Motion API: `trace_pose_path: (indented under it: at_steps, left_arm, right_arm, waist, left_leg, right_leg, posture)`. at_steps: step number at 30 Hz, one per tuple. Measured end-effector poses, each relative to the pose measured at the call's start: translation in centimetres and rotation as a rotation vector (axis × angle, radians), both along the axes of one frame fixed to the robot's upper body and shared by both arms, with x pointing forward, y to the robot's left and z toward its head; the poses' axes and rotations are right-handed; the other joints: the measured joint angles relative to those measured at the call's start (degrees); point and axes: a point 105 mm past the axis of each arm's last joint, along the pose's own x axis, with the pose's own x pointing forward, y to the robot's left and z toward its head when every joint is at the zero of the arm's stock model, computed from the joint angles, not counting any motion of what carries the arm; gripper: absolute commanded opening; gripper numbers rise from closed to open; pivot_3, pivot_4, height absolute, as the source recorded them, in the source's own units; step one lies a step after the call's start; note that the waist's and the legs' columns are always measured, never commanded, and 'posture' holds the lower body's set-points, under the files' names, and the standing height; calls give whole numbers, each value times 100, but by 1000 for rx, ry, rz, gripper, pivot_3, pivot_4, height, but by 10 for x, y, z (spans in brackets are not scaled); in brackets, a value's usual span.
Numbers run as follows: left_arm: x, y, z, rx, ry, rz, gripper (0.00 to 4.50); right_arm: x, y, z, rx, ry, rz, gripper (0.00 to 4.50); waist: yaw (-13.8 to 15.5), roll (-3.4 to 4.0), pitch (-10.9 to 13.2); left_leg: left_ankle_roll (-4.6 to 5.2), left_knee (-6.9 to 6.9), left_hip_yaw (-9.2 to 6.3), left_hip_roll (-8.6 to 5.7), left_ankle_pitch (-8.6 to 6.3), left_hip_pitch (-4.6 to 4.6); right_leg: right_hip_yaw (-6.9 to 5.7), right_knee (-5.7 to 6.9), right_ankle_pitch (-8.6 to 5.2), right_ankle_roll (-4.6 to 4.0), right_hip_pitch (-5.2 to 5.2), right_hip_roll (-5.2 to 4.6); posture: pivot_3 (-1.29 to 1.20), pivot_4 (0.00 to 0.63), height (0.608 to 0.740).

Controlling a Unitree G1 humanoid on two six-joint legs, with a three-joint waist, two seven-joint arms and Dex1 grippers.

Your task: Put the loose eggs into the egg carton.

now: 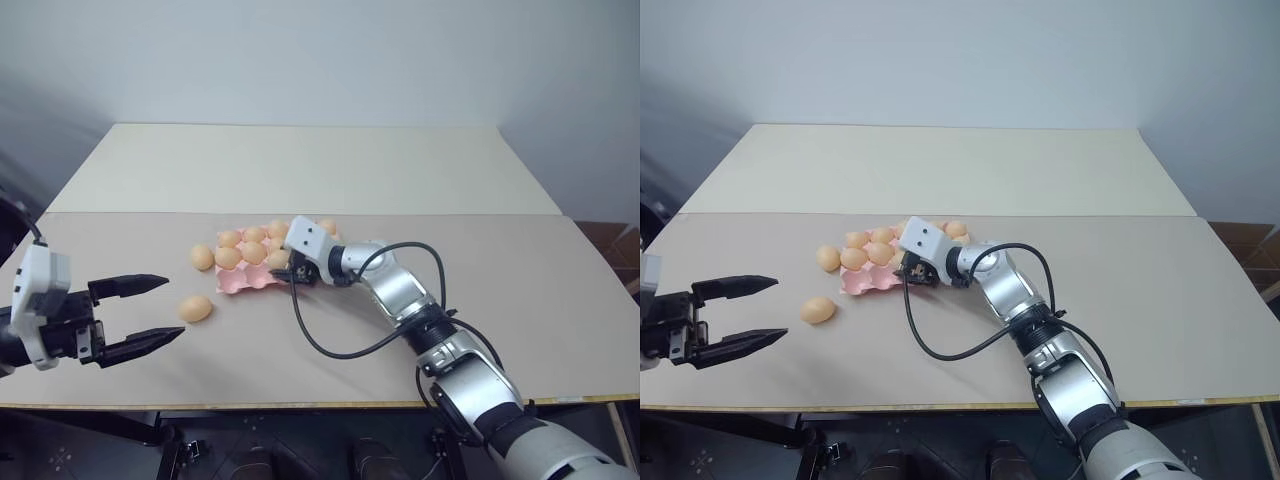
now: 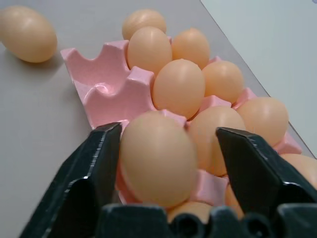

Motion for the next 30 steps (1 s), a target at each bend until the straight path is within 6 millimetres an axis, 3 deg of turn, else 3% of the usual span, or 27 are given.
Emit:
trace_pose_path:
  at_steps: [3,7,9,11,13,19,22,30]
  left_arm:
    - [1,0,1,-1,-4,1,4500]
    - [3,2,4,-7,-17,10,4500]
    - [6,9,5,-14,-11,33,4500]
    - [7,18,5,-19,-1,59,4500]
    - [8,27,3,-23,9,91,4500]
    - [9,42,-3,-15,21,121,4500]
    - [9,46,-8,-10,31,130,4500]
    - [17,42,-15,34,26,128,4500]
  right_arm:
    - [-5,-7,24,55,-43,16,4451]
    - [-25,-34,45,100,-60,68,4451]
    - [-35,-61,46,105,-33,77,4451]
    - [-46,-102,40,69,4,55,4451]
    - [-54,-132,38,46,32,23,4451]
    - [-92,-188,22,-21,134,55,4451]
    - [-99,-196,23,-21,148,70,4451]
    - [-100,-195,30,1,121,83,4451]
  waist:
    - [6,0,0]
    - [59,0,0]
    - [86,0,0]
    - [138,-1,0]
    - [139,-1,0]
    - [48,-1,0]
    - [-7,-2,0]
    - [35,-2,1]
  left_leg:
    - [0,-1,-1,0,0,0]
    - [0,0,-4,0,0,-1]
    - [0,0,-3,-1,0,1]
    - [1,0,-2,-1,0,-1]
    - [1,-1,2,0,0,3]
    - [1,-3,3,-1,-1,10]
    - [2,-3,7,0,-1,19]
    - [1,-3,7,-1,-1,15]
  right_leg:
    - [0,-1,0,0,1,0]
    - [-5,-3,0,0,6,-1]
    - [-5,-7,0,0,8,-1]
    - [-7,-17,-1,1,8,-2]
    - [-3,-14,-1,0,7,0]
    - [2,-15,-3,-2,15,2]
    - [9,-6,-3,-2,15,4]
    - [8,-10,-3,-1,15,2]
  posture:
    - [0,150,740]
    - [0,150,740]
    - [0,150,740]
    - [0,150,740]
    - [0,150,740]
    - [0,150,740]
    - [0,150,740]
    - [0,150,740]
